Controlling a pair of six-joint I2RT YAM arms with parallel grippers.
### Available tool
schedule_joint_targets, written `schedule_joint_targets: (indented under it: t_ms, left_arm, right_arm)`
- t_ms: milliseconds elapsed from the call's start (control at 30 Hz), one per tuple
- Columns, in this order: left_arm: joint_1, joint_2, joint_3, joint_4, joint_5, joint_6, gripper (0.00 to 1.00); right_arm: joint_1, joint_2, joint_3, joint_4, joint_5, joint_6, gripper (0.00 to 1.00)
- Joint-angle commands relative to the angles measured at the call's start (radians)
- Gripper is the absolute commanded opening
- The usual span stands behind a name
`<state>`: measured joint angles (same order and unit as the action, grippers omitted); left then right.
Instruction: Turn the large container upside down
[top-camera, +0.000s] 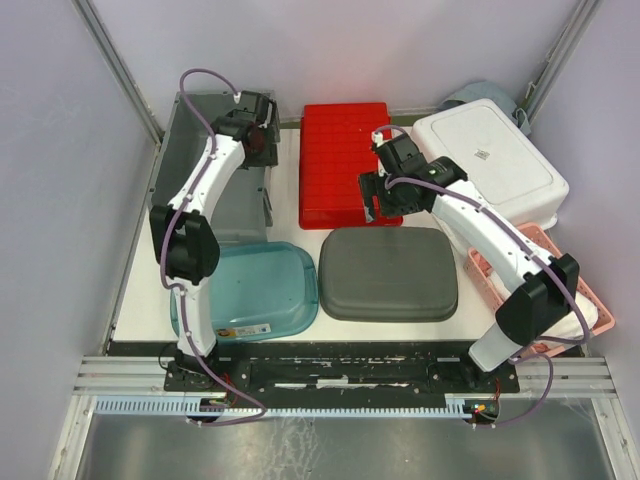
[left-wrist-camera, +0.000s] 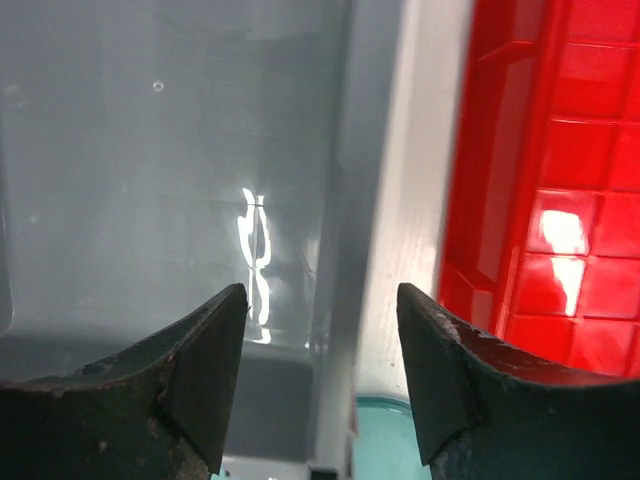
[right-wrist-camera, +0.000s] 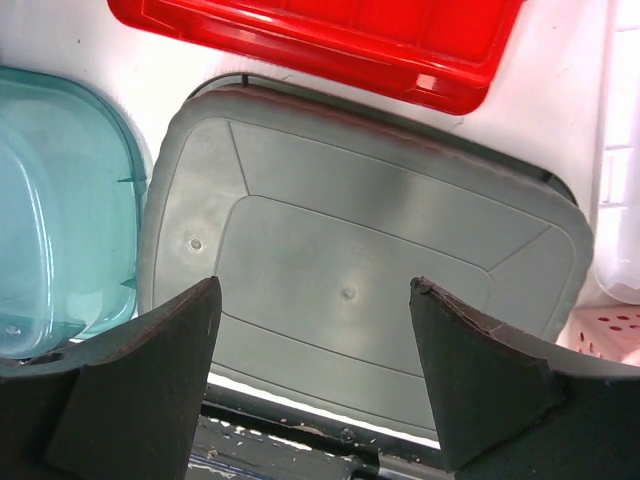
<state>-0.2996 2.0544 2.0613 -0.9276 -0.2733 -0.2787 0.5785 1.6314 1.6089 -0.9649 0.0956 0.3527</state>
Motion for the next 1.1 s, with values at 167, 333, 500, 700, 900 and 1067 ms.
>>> schedule_joint_targets:
  t_ms: [167,333,500,700,900,1067]
  left_arm:
    - [0.051,0.077,0.044,0.051,0.157,0.058,0.47]
    - [0.064,0.073,0.083,0.034,0.163,0.064,0.18]
    - [0.068,0.014,0.185,-0.016,0.209,0.076,0.03]
    - [0.086,-0.128,0.181,0.038,0.317,0.018,0.03]
    - [0.114,-0.21,0.206,0.125,0.474,-0.087,0.03]
    - [0.136,-0.247,0.2,0.228,0.636,-0.204,0.03]
  right_arm:
    - [-0.035,-0.104,-0.032,-0.013,0.057,0.004,0.84]
    - [-0.047,-0.105,-0.015,-0.018,0.058,-0.005,0.84]
    - [-0.055,-0.1,-0.005,-0.016,0.059,-0.008,0.83]
    - [-0.058,-0.089,0.012,-0.01,0.058,-0.004,0.83]
    - [-0.06,-0.078,0.028,-0.008,0.056,-0.009,0.82]
    - [-0.062,-0.072,0.032,-0.006,0.055,-0.009,0.82]
